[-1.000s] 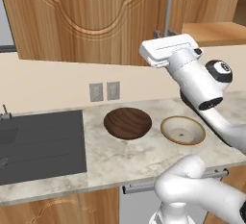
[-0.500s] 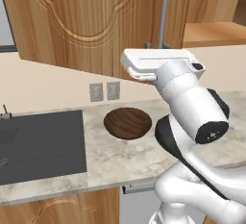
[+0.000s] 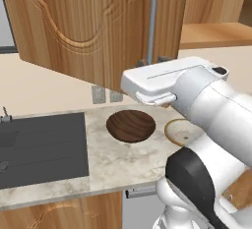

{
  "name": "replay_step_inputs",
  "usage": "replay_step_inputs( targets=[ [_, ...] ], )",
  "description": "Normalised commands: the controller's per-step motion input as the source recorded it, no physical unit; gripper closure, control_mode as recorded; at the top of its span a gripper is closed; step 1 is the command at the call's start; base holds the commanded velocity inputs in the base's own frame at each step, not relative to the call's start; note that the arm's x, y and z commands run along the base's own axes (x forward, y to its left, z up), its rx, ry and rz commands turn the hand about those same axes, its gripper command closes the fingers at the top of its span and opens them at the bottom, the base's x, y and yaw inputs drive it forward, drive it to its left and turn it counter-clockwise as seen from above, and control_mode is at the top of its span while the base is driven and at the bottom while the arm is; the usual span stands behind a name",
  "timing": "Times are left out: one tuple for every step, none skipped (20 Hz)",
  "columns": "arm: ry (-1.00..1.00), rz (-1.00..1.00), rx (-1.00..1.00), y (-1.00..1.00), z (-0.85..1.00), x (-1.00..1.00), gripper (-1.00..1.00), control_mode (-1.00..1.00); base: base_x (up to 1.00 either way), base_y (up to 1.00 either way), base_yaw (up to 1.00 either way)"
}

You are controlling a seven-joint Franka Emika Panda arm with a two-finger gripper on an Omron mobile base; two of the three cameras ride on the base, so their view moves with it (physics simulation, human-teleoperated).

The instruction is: Open the cabinet. Pick the bowls from the counter and place them in the cabinet. Then close the cabinet.

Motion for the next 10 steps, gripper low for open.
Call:
replay_step_inputs(
  targets=[
    [-0.18,0.19,0.00,-0.64,0.10,-1.00,-1.00,-1.00,0.00,0.00,0.00],
    [-0.21,0.17,0.00,-0.59,0.14,-1.00,-1.00,-1.00,0.00,0.00,0.00],
    [-0.21,0.16,0.00,-0.62,0.15,-1.00,-1.00,-1.00,0.00,0.00,0.00],
    [-0.20,0.14,0.00,-0.71,0.12,-1.00,-1.00,-1.00,0.00,0.00,0.00],
    [-0.16,0.14,0.00,-0.97,0.04,-1.00,-1.00,-1.00,0.00,0.00,0.00],
    [-0.15,0.13,0.00,-0.94,0.06,-1.00,-1.00,-1.00,0.00,0.00,0.00],
    [-0.08,0.13,0.00,-1.00,0.09,-0.80,-1.00,-1.00,0.00,0.00,0.00],
    [0.00,0.11,0.00,-0.99,0.04,-0.08,-1.00,-1.00,0.00,0.00,0.00],
    [0.00,0.10,0.00,-1.00,0.00,0.00,-1.00,-1.00,0.00,0.00,0.00],
    [0.00,0.09,0.02,-1.00,0.00,0.00,-1.00,-1.00,0.00,0.00,0.00]
  ],
)
